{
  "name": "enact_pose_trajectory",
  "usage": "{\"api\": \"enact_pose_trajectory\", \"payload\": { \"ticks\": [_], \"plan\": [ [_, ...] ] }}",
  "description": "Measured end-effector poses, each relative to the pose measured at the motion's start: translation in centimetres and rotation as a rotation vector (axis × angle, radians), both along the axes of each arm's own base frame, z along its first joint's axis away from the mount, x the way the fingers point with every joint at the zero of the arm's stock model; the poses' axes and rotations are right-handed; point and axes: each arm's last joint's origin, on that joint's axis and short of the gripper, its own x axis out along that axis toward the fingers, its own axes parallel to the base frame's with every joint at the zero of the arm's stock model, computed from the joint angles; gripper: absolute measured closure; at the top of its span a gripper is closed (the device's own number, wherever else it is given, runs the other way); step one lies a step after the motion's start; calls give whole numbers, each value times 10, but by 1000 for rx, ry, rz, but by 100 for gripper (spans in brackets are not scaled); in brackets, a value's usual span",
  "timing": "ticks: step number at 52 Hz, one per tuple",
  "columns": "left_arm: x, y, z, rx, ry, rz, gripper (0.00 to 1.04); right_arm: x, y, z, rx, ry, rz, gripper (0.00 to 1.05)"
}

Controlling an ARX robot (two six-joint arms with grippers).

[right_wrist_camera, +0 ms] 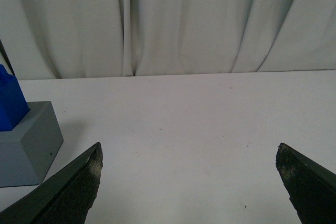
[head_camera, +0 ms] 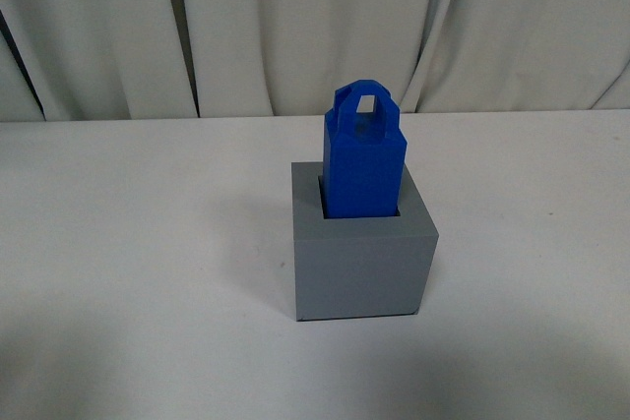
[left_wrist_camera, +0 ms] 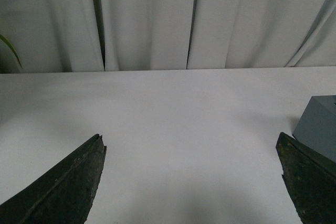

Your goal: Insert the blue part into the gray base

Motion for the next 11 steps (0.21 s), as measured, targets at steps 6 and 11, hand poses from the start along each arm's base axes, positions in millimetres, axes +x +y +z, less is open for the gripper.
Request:
{"api": "enact_pose_trajectory", "payload": {
  "ticks": [6,11],
  "plan": [
    [0,0,0,0,0,0,6,0,0,0,0,0,0,7],
    [0,0,0,0,0,0,6,0,0,0,0,0,0,7]
  ]
}}
